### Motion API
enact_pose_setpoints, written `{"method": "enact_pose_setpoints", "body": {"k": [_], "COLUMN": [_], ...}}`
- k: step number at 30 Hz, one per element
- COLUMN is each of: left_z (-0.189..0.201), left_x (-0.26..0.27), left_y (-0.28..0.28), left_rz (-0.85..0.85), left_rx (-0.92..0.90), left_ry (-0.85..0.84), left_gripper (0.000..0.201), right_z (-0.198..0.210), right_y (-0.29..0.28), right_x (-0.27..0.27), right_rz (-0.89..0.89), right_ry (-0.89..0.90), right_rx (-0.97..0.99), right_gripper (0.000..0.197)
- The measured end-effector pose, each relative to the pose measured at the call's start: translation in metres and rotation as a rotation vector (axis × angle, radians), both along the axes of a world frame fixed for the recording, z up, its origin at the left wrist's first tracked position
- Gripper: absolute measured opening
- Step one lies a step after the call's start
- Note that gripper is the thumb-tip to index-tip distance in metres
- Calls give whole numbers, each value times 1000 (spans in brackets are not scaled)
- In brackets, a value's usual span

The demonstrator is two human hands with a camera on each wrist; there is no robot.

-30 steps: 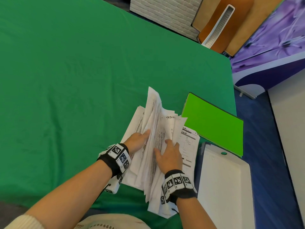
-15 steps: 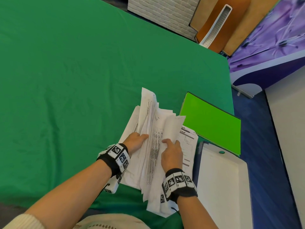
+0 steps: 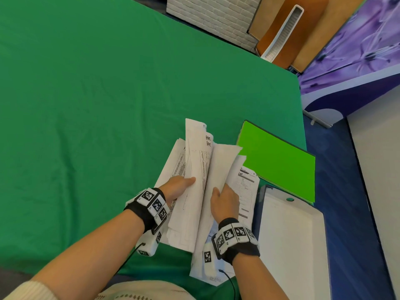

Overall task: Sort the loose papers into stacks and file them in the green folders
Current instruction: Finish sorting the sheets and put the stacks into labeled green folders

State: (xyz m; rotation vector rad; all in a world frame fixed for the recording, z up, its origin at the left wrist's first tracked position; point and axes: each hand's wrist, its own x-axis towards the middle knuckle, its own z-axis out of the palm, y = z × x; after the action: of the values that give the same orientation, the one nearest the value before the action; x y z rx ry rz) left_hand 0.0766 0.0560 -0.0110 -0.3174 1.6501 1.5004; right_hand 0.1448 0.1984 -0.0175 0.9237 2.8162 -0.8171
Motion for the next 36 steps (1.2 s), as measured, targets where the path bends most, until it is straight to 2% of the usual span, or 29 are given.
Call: {"method": "enact_pose_setpoints", "body": {"k": [4,7,9,12,14,16,19,21,24,26,31,34,36], "left_z": [-6,-6,-7,-3,-3,-2,-5,-6,-9,-8,-7,-13,-11], "left_x": [0,1,1,2,2,2,2,2,0,-3,-6,-6,-4], "left_y": [-1,1,2,2,2,2,1,0,-5,-10,-19,-19,-15], "left_rz": [75,100,94,52,26,10,7,42,116,103,7,-90,-165], "left_rx": [6,4,16,26,21,14,8,12,-5,-84,-206,-299,-404], "left_ry": [-58,-73,-68,-46,-28,-16,-27,-45,-41,15,162,302,441], "left_gripper": [39,40,38,34,33,34,39,43,50,50,19,29,41], "right_z": [2,1,-1,1,3,4,1,0,3,5,4,1,2], "right_y": [0,-2,-3,-6,-8,-8,-6,-4,2,5,8,6,2], "right_x": [0,0,0,1,1,0,1,1,5,6,8,9,9], "right_rz": [-38,-45,-41,-44,-40,-23,4,-40,-104,-133,-170,-155,-133], "right_ry": [13,52,51,1,-5,2,17,25,43,56,71,114,158], "right_rx": [-10,-45,-87,-95,-92,-78,2,14,2,-8,8,-26,-105], "right_gripper": [31,38,50,79,87,74,41,33,30,29,28,31,40]}}
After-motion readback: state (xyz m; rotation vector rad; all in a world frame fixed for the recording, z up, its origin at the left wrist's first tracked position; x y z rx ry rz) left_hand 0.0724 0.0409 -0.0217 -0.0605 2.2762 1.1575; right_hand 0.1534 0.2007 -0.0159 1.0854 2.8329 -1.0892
